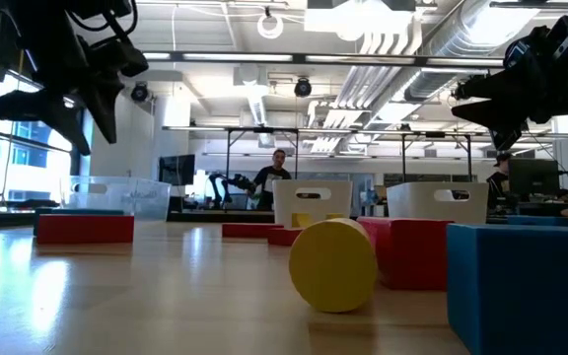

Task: Sort & place blocks by color
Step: Put the blue block into the transparent bin

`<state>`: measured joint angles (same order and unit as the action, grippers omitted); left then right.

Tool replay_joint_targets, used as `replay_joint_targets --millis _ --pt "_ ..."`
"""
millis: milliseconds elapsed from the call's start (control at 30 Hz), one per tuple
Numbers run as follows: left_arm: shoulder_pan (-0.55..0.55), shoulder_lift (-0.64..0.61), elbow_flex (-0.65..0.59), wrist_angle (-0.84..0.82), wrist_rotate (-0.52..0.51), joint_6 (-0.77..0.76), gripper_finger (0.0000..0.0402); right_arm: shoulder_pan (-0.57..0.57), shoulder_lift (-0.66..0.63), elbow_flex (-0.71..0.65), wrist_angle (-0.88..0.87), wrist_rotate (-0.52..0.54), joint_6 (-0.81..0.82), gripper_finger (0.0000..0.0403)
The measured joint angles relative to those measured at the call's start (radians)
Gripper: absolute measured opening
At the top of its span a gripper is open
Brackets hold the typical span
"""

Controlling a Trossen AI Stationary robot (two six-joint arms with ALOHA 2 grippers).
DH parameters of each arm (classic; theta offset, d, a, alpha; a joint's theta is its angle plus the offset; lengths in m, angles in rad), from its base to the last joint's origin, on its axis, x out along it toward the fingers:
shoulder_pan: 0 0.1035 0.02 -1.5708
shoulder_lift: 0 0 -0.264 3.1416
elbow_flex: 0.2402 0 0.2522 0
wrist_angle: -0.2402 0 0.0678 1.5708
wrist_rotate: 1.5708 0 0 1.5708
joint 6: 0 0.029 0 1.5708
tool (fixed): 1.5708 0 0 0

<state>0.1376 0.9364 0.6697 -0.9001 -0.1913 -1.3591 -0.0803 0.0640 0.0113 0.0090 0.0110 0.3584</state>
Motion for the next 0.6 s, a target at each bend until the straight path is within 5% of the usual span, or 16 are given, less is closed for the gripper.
replay_joint_targets --millis 600 --pt "-0.098 0.212 0.000 -0.001 -0.022 -0.160 0.0174 0.000 0.000 0.000 0.000 0.000 0.000 0.0167"
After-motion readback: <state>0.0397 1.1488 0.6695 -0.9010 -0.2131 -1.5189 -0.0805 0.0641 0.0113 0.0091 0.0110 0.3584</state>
